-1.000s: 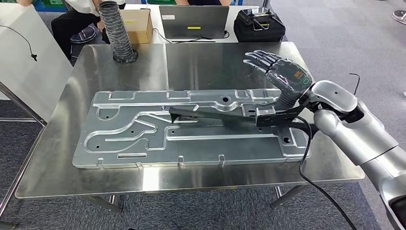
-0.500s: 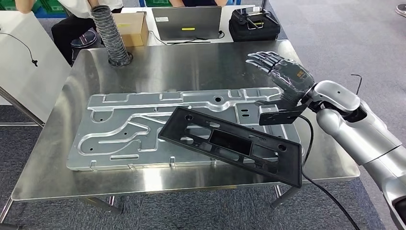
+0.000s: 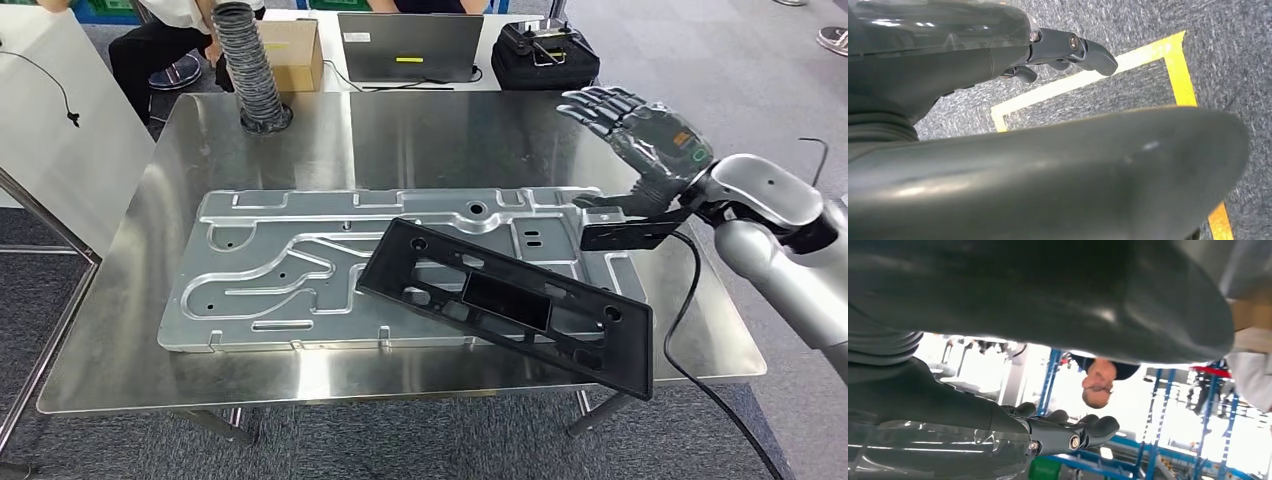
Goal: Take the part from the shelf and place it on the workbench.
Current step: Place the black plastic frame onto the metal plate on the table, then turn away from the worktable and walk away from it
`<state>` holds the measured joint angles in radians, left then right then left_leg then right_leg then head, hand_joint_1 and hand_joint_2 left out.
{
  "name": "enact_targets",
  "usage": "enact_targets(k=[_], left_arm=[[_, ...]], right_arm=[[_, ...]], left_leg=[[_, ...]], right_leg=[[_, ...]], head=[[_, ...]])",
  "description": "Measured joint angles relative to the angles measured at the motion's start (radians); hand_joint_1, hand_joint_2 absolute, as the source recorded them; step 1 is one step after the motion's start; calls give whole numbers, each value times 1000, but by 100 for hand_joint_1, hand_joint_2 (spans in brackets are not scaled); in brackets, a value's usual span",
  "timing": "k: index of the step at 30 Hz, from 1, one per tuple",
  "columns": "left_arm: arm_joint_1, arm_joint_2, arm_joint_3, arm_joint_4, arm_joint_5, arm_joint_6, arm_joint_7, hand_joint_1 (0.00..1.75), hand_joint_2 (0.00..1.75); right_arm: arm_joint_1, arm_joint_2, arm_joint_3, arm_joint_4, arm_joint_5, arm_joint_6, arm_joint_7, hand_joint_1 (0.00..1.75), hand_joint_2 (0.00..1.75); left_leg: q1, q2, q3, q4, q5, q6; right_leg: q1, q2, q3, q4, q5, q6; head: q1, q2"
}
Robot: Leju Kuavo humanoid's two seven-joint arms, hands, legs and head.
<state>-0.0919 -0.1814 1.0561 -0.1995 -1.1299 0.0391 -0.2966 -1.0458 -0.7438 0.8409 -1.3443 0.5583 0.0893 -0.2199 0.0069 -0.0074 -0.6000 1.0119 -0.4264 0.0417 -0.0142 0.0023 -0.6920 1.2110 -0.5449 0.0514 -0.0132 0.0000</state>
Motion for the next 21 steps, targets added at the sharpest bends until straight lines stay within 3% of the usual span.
enact_targets(k=[1, 2, 3, 5, 7, 9, 12, 14, 16, 17, 18, 19, 21], left_arm=[[2, 0, 2, 0, 2, -1, 1, 0, 0], [5, 0, 5, 0, 3, -2, 2, 0, 0], [7, 0, 7, 0, 5, -2, 4, 0, 0], [10, 0, 11, 0, 10, -5, 7, 0, 0], [10, 0, 16, 0, 19, -10, 10, 0, 0], [11, 0, 25, 0, 29, -17, 11, 0, 0], [12, 1, 39, 0, 40, -25, 15, 0, 0], [12, 2, 44, 0, 42, -30, 18, 0, 0], [12, 2, 51, 0, 44, -33, 21, 0, 0], [12, 3, 55, 0, 44, -34, 23, 0, 0], [13, 3, 59, 0, 45, -34, 25, 0, 0], [13, 3, 61, 0, 45, -34, 26, 0, 0], [12, 4, 65, 0, 47, -34, 27, 0, 0]], right_arm=[[3, -26, -10, -20, -9, 6, 6, 0, 0], [5, -53, -22, -41, -21, 12, 12, 0, 0], [6, -82, -39, -64, -37, 21, 18, 0, 0], [7, -145, -80, -116, -79, 36, 28, 0, 0], [12, -210, -127, -169, -132, 39, 41, 0, 0], [46, -274, -179, -217, -182, 13, 51, 0, 0], [164, -359, -274, -278, -218, -68, 60, 0, 0], [277, -395, -360, -315, -217, -116, 57, 0, 0], [425, -412, -484, -353, -202, -125, 41, 0, 0], [505, -413, -558, -373, -189, -117, 30, 0, 0], [584, -410, -634, -393, -174, -106, 17, 0, 0], [656, -402, -714, -413, -159, -93, 4, 0, 0], [776, -380, -866, -449, -136, -74, -17, 0, 0]], left_leg=[[-1, 0, 0, 1, -1, 1], [-2, -1, 0, 1, -1, 2], [-3, -2, 0, 2, -2, 3], [-5, -4, 2, 3, -5, 2], [-10, -6, 2, 6, -8, -3], [-12, -8, 3, 5, -10, -11], [-13, -6, 0, 22, -31, -25], [-10, -2, -32, 110, -89, -34], [-7, -1, -84, 240, -155, -39], [-5, 0, -99, 278, -167, -41], [-5, 0, -95, 279, -160, -42], [-4, 0, -71, 237, -134, -41], [-5, -1, 4, 96, -75, -36]], right_leg=[[0, 0, -28, 59, -21, 2], [0, 0, -42, 88, -25, 2], [0, 0, -36, 74, -8, 0], [2, -2, 26, -54, 60, -8], [8, -4, 85, -176, 104, -18], [14, -5, 98, -207, 106, -25], [8, -8, 107, -219, 111, -39], [4, -11, 113, -225, 113, -47], [5, -13, 113, -224, 113, -49], [5, -13, 112, -223, 113, -49], [5, -14, 112, -221, 113, -48], [4, -14, 111, -219, 112, -47], [4, -14, 109, -213, 110, -43]], head=[[0, 0], [0, 0], [0, 0], [0, 0], [0, 0], [0, 0], [0, 0], [0, 0], [0, 0], [0, 0], [0, 0], [0, 0], [0, 0]])
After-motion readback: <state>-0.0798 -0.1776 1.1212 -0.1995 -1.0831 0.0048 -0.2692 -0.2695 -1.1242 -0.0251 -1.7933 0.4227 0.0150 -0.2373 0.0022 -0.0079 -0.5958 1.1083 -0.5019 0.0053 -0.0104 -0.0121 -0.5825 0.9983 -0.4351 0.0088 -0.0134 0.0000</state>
